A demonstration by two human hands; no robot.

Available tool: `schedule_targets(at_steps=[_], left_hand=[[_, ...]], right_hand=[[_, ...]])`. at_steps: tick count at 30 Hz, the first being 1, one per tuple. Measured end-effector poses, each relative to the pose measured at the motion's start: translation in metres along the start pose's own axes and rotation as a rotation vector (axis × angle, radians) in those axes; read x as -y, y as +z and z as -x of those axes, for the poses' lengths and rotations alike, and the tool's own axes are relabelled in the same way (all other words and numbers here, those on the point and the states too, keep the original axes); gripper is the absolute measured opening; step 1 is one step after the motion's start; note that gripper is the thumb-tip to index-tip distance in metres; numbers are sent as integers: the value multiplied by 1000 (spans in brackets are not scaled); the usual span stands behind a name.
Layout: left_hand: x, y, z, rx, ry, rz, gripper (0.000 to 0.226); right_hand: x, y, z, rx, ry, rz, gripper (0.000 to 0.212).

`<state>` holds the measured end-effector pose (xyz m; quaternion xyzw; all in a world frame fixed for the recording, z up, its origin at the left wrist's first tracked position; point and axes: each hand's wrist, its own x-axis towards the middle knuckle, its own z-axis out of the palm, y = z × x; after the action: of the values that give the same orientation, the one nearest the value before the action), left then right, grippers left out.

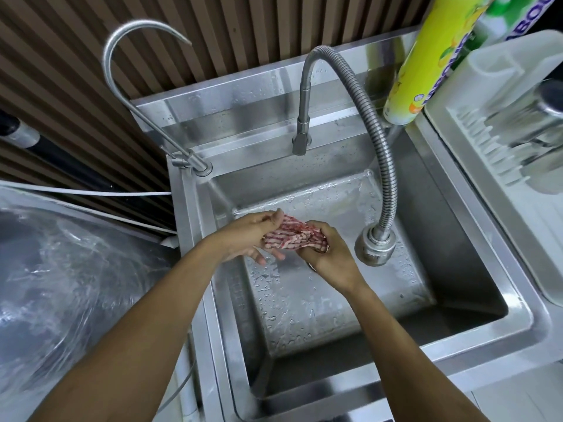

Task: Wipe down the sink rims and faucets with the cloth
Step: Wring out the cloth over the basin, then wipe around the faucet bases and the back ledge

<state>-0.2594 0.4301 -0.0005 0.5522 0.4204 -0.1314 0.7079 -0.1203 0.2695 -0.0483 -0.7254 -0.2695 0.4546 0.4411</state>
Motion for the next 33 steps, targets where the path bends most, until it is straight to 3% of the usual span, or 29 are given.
schedule_targets(at_steps=[5, 11, 17, 20, 22, 24, 26, 28, 30, 32, 33], left_hand=[[0, 13, -7, -300, -22, -91, 81], [11, 7, -3, -81, 44, 47, 62], [15, -8, 5, -281, 58, 118, 61], [14, -17, 12, -361, 66, 124, 42], [8, -29, 14, -543, 204, 38, 28], [-3, -38, 19, -745, 413, 116, 20], [-15, -47, 25, -964, 564, 290, 21], [-12, -60, 24, -1175, 558, 281, 33], [8, -73, 17, -1307, 509, -12, 45], [33, -81, 4, -1265, 452, -394, 45], [43, -82, -3, -1236, 426, -562, 44]], right_hand=[[21, 3, 8, 195, 117, -314, 45], [24, 12, 1, -42, 214, -448, 22], [23, 32, -8, -3, 374, -813, 26], [28, 47, -10, 37, 342, -837, 28], [48, 56, -15, 34, 232, -761, 32], [81, 65, -28, -6, 67, -651, 35], [119, 76, -47, -47, -93, -597, 34], [146, 90, -73, -111, -153, -560, 34], [156, 105, -100, -165, -124, -395, 58], [150, 119, -113, -289, -117, 85, 74], [145, 126, -117, -359, -255, 335, 72]])
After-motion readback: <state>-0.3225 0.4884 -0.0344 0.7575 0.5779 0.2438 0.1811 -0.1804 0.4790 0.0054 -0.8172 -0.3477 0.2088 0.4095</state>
